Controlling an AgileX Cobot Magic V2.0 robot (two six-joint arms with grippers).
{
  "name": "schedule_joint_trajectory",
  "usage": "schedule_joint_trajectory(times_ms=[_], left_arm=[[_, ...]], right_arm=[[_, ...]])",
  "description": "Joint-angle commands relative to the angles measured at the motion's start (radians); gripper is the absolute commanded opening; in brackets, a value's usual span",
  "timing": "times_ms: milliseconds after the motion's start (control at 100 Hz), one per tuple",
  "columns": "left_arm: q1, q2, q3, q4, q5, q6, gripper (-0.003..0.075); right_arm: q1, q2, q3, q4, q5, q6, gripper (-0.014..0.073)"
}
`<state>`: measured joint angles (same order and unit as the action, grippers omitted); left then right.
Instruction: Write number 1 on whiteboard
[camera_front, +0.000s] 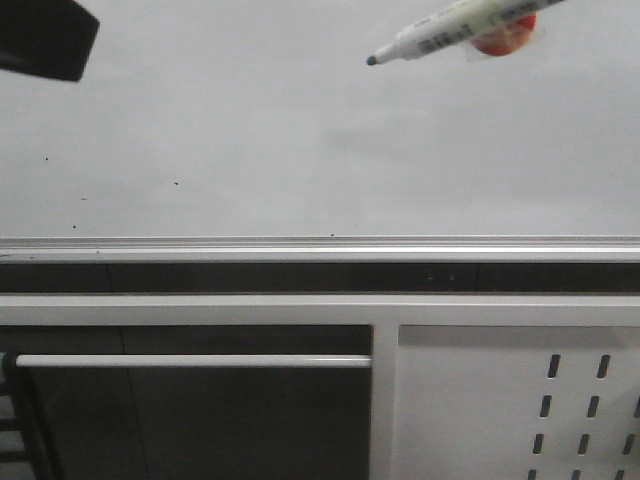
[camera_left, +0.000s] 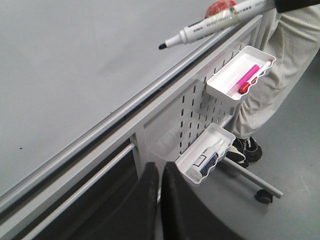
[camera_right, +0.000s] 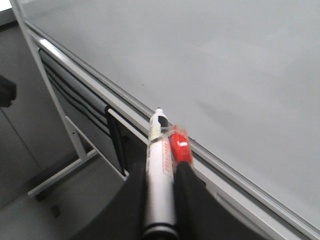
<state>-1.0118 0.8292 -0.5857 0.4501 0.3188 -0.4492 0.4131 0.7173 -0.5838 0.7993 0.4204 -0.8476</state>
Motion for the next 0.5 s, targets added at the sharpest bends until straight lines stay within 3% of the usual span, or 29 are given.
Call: schedule_joint_trajectory(times_ms=[0, 210, 390, 490], left_arm=[[-0.004, -0.012, 0.012, 0.078, -0.107, -0.116, -0.0018], [0.029, -0.012, 0.046, 0.354, -0.107, -0.432, -0.0018], [0.067, -0.012, 0.046, 0.647, -0.098, -0.746, -0.0018], [0.076, -0.012, 0.046, 0.751, -0.093, -0.844, -0.0018]], right_arm=[[-0.002, -0.043, 0.024, 0.015, -0.139, -0.005, -0.0078], [-0.002, -0.157, 0.188, 0.029, -0.289, -0.005, -0.0078], [-0.002, -0.251, 0.231, 0.072, -0.316, -0.005, -0.0064], [-0.002, -0.271, 0.244, 0.072, -0.332, -0.005, -0.006]])
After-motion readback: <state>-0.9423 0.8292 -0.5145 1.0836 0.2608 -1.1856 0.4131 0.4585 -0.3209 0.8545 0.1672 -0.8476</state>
